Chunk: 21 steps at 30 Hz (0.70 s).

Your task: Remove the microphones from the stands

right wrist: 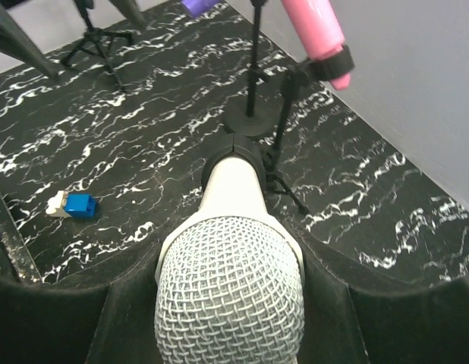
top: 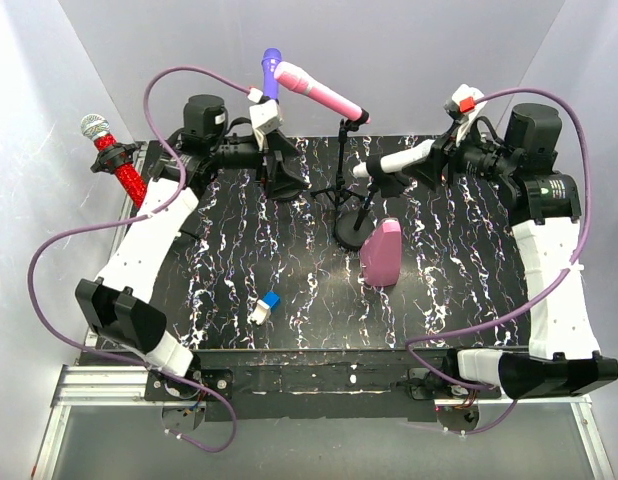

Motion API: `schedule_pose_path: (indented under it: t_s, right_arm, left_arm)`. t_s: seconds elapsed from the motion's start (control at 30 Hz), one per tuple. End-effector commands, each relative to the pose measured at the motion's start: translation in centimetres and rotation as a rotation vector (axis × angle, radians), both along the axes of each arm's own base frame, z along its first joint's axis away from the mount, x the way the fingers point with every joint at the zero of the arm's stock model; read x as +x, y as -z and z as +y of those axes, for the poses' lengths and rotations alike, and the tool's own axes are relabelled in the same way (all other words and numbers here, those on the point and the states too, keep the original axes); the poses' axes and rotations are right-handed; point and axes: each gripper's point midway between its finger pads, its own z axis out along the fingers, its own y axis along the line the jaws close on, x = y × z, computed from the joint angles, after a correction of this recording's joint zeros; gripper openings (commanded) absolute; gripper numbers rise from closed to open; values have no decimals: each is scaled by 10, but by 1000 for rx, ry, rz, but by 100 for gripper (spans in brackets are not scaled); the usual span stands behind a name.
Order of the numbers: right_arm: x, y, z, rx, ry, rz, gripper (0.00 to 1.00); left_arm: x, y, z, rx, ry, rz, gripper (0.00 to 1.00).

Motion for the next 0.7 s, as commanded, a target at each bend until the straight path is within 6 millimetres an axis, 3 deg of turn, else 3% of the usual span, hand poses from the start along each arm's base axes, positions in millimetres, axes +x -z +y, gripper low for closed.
schedule_pose_path:
  t_s: [0.0,0.1,0.33,0.67]
  right_arm:
    - [-28,-46,28,86,-242,-132,1]
    - [-38,-43,37,116,-359,-124,1]
    - [-40,-45,47,164,-466,-74,1]
    - [-23,-49,54,183,-466,-72,1]
  left_arm:
    - [-4,-17,-29,-40,88,-72,86]
    - [0,-12,-43,-51,128,-75,86]
    - [-4,-7,-73,-79,214,-85,87]
    - [-12,-6,-128,-131,326,-132,88]
